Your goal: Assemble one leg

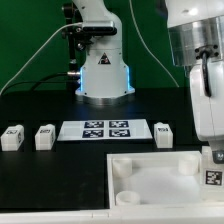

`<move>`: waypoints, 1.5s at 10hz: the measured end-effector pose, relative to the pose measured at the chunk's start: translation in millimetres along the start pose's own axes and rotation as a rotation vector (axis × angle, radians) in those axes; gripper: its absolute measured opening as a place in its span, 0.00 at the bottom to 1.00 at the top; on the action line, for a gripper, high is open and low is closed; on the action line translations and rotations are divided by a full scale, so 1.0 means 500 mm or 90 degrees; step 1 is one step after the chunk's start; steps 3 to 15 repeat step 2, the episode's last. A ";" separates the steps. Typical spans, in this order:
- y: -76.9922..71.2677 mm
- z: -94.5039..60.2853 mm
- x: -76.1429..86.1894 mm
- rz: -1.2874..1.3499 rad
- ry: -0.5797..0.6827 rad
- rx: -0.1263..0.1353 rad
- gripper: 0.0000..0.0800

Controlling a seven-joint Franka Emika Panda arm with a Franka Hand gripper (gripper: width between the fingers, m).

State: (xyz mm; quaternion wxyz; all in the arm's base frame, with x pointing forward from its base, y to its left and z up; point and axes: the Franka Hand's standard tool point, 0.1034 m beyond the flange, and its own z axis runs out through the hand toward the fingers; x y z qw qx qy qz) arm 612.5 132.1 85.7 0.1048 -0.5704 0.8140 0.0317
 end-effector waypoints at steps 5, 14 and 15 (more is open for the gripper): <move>0.000 0.000 0.000 -0.001 0.000 0.000 0.81; 0.000 0.000 0.000 -0.001 0.000 0.000 0.81; 0.000 0.000 0.000 -0.001 0.000 0.000 0.81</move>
Offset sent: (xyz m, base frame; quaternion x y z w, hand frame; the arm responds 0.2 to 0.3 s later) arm 0.0000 0.0000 0.0000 0.0000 0.0000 0.0000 1.0000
